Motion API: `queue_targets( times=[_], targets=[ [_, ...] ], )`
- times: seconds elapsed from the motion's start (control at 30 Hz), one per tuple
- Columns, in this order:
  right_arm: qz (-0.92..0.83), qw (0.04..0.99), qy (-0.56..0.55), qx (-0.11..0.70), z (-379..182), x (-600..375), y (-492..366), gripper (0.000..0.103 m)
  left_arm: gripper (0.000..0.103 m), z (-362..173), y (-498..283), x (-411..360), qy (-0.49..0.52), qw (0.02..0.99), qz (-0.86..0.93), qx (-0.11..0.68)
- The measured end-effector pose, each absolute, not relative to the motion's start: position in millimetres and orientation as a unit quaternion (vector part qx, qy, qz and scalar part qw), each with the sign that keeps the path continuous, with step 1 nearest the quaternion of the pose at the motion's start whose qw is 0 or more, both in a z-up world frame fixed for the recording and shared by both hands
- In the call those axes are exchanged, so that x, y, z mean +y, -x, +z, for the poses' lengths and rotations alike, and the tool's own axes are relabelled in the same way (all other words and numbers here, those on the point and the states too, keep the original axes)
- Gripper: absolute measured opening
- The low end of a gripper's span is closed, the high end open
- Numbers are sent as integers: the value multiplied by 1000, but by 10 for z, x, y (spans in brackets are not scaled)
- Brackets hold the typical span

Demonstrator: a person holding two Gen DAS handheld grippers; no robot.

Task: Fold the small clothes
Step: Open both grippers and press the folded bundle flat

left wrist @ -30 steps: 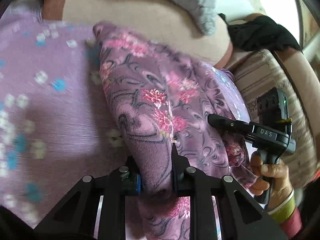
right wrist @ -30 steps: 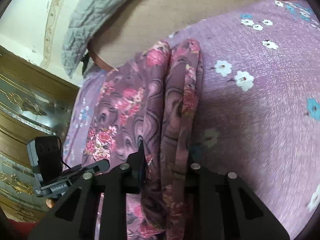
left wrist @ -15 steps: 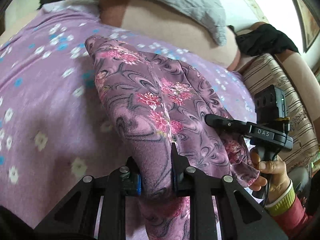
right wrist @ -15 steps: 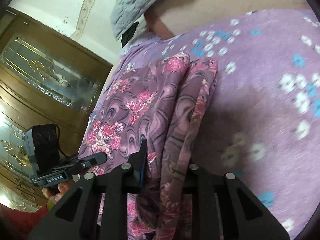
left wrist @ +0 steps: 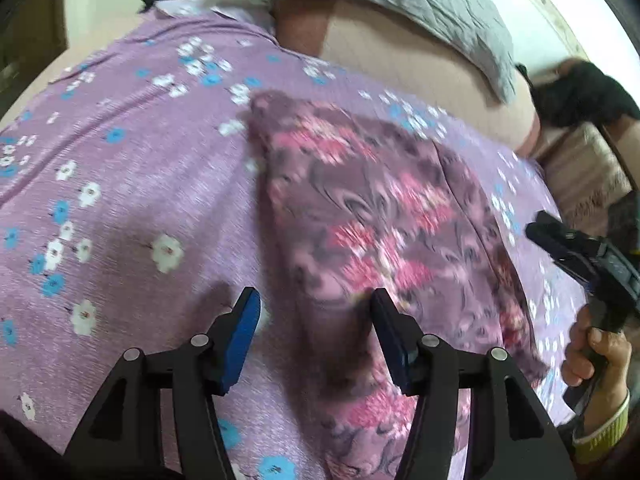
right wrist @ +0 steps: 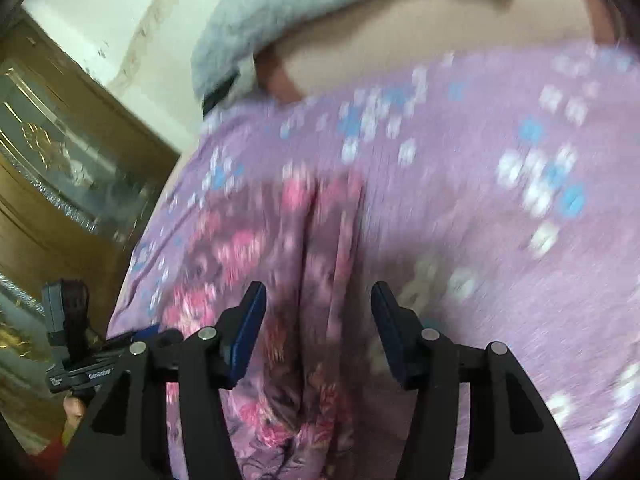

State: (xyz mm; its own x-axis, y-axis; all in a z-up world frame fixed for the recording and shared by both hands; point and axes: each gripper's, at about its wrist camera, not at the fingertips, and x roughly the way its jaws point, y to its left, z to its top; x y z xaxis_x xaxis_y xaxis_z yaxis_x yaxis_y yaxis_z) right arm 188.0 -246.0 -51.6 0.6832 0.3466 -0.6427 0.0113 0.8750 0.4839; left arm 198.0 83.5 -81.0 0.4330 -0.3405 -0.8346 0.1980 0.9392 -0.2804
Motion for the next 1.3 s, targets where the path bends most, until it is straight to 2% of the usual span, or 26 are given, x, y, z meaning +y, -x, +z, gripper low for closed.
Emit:
queue_targets(
  times=[0.17,0.33,0.37,0.4,0.43,0.47,0.63,0.8,0.93,1.07,1.13,1.17,1.2,1.3],
  targets=[
    [123,879,-220,406,-524,-2269,-2228,54,58,-852,-2133,899,104,839,-154,512],
    [111,869,-204,438,-726,-2107,-2598,52,58,-878,-2180,787,81,837,-167,515],
    [115,867,-204,440,-746,-2112,-2611,44,58,-900,-2190,761,75,837,-168,516],
    [123,863,-204,445,-770,-2092,-2672,25,58,-916,-2194,738,69,836,-168,518],
    [125,860,-203,451,-772,-2075,-2707,11,58,-929,-2194,723,65,835,-167,520],
    [129,859,-203,453,-744,-2059,-2727,5,58,-933,-2190,718,63,835,-167,521],
    [159,891,-220,365,-207,-2193,-2424,5,60,-894,-2148,632,52,836,-185,513],
    [85,871,-209,437,-743,-2419,-2505,5,60,-974,-2081,433,7,836,-187,516],
    [74,863,-236,442,-969,-2533,-2558,6,60,-946,-1980,469,6,837,-185,514],
    [75,857,-255,442,-841,-2498,-2465,14,59,-781,-1634,616,14,845,-180,504],
    [87,865,-245,429,-682,-2430,-2217,24,59,-721,-1383,694,25,850,-179,494],
    [91,869,-239,423,-622,-2408,-2091,37,59,-701,-1248,730,33,852,-178,491],
    [96,872,-233,419,-568,-2375,-1944,45,59,-689,-1086,766,43,854,-178,487],
    [106,873,-224,420,-526,-2304,-1500,47,59,-748,-695,815,60,855,-172,485]
  ],
)
